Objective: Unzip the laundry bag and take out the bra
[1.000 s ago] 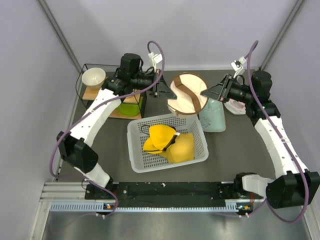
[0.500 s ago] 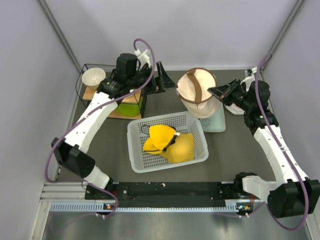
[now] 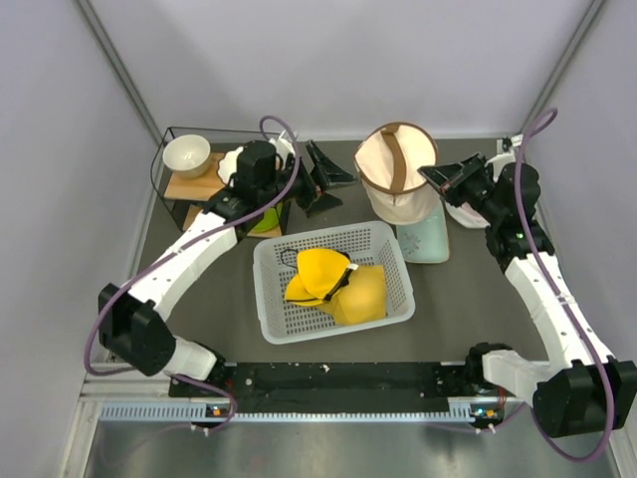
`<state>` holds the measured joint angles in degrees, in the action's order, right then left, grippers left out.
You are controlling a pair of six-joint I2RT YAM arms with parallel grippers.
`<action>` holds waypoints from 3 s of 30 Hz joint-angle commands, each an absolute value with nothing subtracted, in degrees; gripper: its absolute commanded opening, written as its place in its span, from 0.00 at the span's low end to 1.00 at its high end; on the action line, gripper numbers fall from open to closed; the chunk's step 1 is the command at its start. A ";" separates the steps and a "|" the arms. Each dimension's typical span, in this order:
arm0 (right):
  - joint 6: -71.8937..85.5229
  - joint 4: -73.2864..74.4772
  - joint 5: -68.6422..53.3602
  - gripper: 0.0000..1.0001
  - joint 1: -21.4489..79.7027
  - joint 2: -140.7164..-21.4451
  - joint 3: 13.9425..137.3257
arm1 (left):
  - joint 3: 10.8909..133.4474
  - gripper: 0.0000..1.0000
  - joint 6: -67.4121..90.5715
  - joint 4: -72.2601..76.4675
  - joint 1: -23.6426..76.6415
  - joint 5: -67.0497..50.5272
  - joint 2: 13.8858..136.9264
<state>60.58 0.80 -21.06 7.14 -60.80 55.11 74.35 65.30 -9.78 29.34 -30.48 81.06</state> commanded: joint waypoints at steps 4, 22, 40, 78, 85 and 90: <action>61.17 -4.48 -22.15 0.00 7.56 -59.77 54.58 | 77.87 0.94 70.66 -1.67 32.78 -31.11 86.65; 54.69 0.95 -24.78 0.00 7.65 -57.05 54.22 | 82.44 0.00 70.93 2.99 33.40 -29.88 93.07; 33.75 21.80 -3.43 0.37 32.16 -48.16 56.16 | 82.44 0.00 70.84 -3.43 33.49 -25.32 89.48; 34.37 13.09 -0.62 0.23 34.01 -61.08 60.47 | 81.04 0.00 70.58 -3.34 33.57 -26.46 86.66; 33.23 14.58 7.02 0.00 32.97 -57.14 58.19 | 80.51 0.00 70.22 -3.51 32.52 -28.29 85.96; 31.30 16.96 1.34 0.00 20.53 -53.62 53.89 | 80.51 0.00 69.52 -1.86 29.97 -32.42 85.60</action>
